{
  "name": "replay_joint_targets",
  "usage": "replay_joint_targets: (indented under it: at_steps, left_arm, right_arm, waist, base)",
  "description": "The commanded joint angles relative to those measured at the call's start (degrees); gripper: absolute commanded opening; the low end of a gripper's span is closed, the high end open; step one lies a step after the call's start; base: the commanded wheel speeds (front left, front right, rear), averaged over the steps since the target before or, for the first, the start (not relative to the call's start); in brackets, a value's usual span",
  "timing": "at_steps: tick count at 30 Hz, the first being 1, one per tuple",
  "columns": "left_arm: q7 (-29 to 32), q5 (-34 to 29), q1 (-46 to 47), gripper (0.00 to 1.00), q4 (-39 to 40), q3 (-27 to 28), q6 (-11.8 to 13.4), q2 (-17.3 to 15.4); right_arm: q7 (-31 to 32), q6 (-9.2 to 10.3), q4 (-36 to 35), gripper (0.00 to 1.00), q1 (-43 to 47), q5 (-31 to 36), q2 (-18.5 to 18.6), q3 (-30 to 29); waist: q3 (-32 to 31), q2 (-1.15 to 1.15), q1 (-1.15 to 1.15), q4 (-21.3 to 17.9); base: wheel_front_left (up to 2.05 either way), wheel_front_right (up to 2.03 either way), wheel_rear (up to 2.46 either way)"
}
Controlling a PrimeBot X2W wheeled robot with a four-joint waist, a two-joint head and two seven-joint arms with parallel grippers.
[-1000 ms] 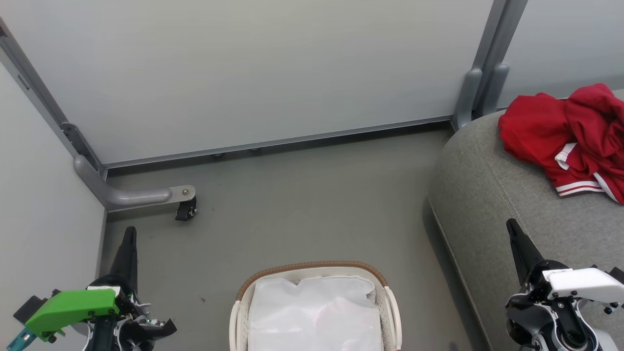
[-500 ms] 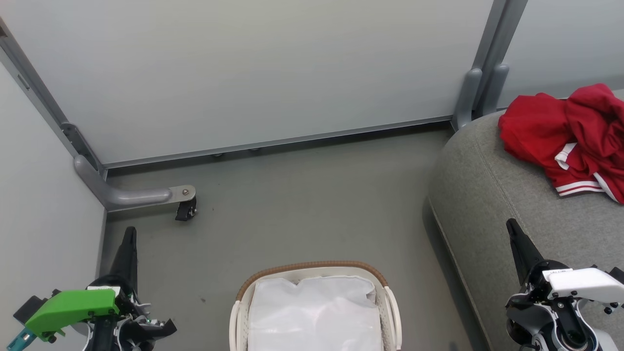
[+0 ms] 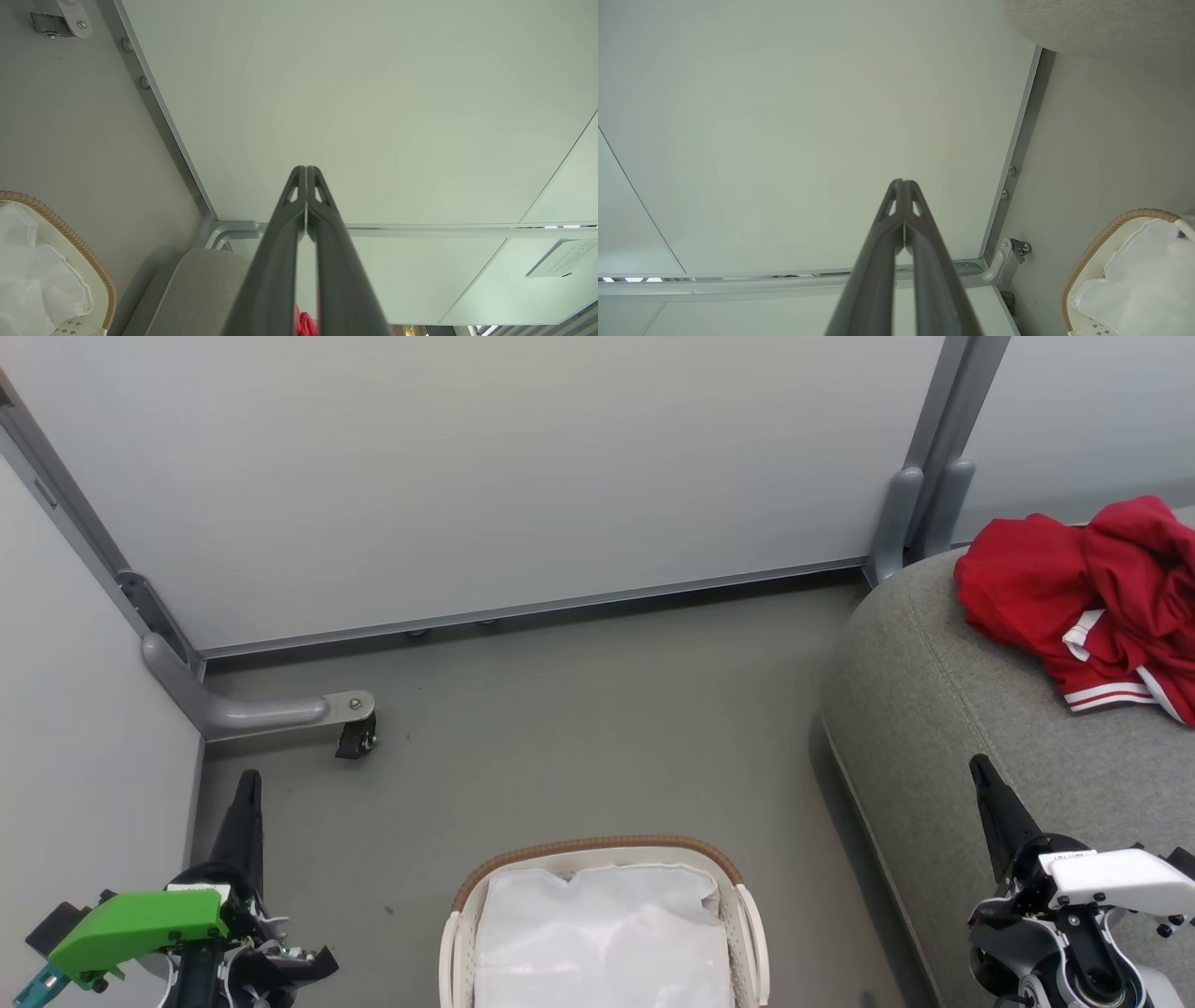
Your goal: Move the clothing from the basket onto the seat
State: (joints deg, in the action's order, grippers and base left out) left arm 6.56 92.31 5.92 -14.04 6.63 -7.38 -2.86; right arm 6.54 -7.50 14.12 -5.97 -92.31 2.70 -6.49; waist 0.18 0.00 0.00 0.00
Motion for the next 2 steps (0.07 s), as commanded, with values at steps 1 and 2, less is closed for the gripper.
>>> replay_joint_targets:
  at_steps: [1, 2]
  left_arm:
    - [0.23, 0.09, 0.62, 0.0, 0.08, 0.13, -0.28, -0.04]
    - [0.23, 0.09, 0.62, 0.0, 0.08, 0.13, -0.28, -0.04]
  right_arm:
    - [0.18, 0.02, -0.21, 0.0, -0.49, -0.21, 0.35, -0.11]
    - [0.18, 0.02, -0.21, 0.0, -0.49, -0.21, 0.35, -0.11]
  waist:
    - [0.0, 0.0, 0.0, 0.0]
    - [0.0, 0.0, 0.0, 0.0]
  base:
    - [0.0, 0.0, 0.0]
    - [0.0, 0.0, 0.0]
